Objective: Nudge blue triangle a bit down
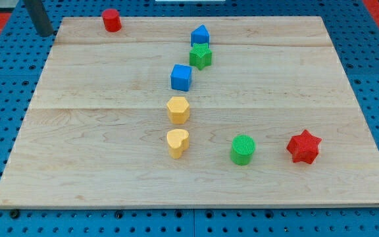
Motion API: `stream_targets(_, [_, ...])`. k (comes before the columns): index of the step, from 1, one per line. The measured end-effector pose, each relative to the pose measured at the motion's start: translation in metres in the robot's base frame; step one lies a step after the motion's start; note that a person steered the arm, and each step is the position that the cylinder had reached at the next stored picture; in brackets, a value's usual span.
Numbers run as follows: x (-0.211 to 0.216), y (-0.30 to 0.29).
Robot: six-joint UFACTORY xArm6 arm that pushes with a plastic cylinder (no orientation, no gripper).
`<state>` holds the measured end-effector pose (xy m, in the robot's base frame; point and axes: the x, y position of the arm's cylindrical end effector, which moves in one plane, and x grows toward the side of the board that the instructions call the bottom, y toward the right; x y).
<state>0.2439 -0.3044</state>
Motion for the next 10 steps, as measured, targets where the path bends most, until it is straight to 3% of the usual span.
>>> stream_targets(2, [0.002,0.003])
stream_targets(4, [0.058,0.106])
stream_targets(5, [0.048,0.192])
stream_targets(7, [-0.051,0.282])
stream_targets(10, [0.020,0.387])
